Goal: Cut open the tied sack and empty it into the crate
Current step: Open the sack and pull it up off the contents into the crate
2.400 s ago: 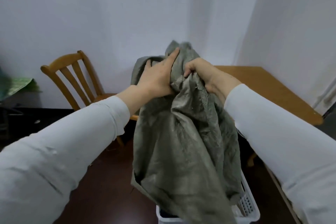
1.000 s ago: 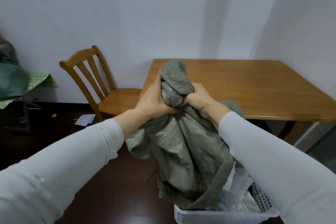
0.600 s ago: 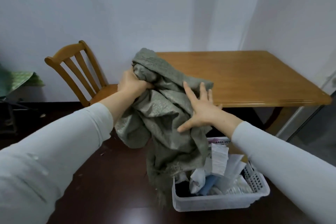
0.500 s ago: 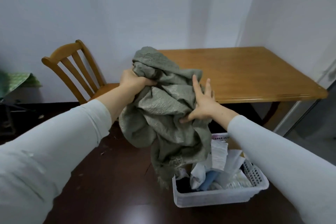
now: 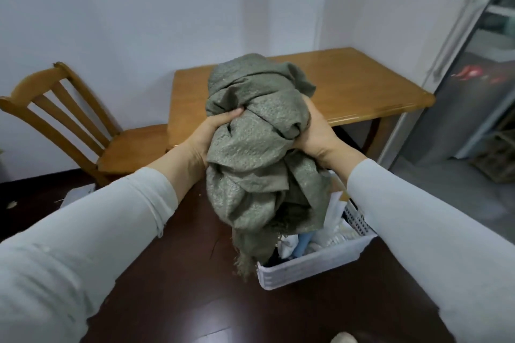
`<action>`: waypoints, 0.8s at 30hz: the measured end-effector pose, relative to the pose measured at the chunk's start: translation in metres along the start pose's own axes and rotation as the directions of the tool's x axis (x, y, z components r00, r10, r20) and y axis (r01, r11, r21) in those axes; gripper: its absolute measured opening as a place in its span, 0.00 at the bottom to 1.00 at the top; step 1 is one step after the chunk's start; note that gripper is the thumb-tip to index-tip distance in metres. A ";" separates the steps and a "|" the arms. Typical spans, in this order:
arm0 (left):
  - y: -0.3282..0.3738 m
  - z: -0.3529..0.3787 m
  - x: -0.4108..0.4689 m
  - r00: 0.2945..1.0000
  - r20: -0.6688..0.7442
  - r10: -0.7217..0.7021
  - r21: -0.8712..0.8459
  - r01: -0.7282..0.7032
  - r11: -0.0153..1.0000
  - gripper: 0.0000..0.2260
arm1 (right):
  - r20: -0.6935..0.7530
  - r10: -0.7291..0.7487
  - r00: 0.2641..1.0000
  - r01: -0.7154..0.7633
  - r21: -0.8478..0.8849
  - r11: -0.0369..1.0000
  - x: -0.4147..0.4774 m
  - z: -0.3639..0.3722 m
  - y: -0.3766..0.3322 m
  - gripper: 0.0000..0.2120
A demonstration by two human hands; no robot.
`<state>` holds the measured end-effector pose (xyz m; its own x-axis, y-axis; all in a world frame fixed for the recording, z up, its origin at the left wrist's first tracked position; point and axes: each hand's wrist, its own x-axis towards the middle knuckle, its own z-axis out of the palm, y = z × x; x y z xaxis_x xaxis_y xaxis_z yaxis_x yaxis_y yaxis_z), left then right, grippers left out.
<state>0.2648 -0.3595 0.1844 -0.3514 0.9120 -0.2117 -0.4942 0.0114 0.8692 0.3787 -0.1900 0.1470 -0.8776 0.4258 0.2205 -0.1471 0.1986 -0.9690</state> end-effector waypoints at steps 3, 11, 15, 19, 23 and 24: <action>-0.012 0.020 0.001 0.990 -0.129 -0.061 0.052 0.069 0.996 0.10 | -0.060 0.076 0.995 -0.071 0.079 0.994 -0.017 -0.014 0.003 0.37; -0.051 0.084 0.019 0.975 -0.069 0.213 0.771 -0.084 0.632 0.54 | -0.373 0.132 0.918 -0.261 -0.320 0.911 -0.115 -0.075 0.012 0.33; -0.109 0.147 0.026 0.998 -0.061 -0.025 0.889 0.065 0.453 0.69 | -0.372 0.127 0.919 -0.236 -0.265 0.935 -0.176 -0.103 0.000 0.34; -0.172 0.224 0.023 0.995 0.090 0.036 0.728 -0.091 0.679 0.52 | -0.488 0.145 0.861 -0.254 -0.165 0.953 -0.259 -0.143 -0.018 0.35; -0.223 0.294 0.019 0.993 0.094 0.077 0.691 -0.121 0.712 0.34 | -0.553 0.228 0.801 -0.320 -0.075 0.944 -0.351 -0.186 -0.022 0.50; -0.233 0.310 0.016 0.993 0.103 0.060 0.677 -0.114 0.727 0.33 | -0.539 0.263 0.800 -0.354 -0.070 0.933 -0.374 -0.197 -0.022 0.57</action>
<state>0.6209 -0.2204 0.1174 -0.2967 0.9484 -0.1117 0.2191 0.1815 0.9587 0.8006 -0.1796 0.1079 -0.4948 0.8688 -0.0186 0.2055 0.0961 -0.9739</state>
